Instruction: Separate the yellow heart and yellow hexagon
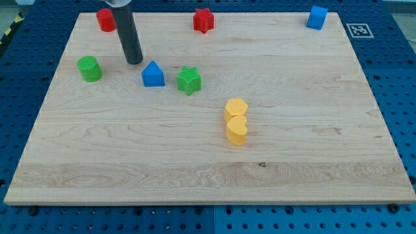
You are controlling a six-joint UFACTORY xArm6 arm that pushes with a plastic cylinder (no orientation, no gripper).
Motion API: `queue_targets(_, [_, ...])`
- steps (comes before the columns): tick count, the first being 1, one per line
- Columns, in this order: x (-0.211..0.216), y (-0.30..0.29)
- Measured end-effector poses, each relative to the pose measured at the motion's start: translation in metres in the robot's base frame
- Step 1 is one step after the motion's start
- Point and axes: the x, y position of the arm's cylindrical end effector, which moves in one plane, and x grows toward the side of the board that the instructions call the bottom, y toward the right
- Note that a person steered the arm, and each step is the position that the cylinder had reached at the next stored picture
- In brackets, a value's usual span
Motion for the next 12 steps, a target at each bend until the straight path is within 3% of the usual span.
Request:
queue_targets(3, [0.020, 0.084])
queue_targets(5, [0.026, 0.175])
queue_targets(6, [0.059, 0.201])
queue_targets(7, [0.113, 0.192])
queue_targets(10, [0.139, 0.149])
queue_targets(12, [0.163, 0.180])
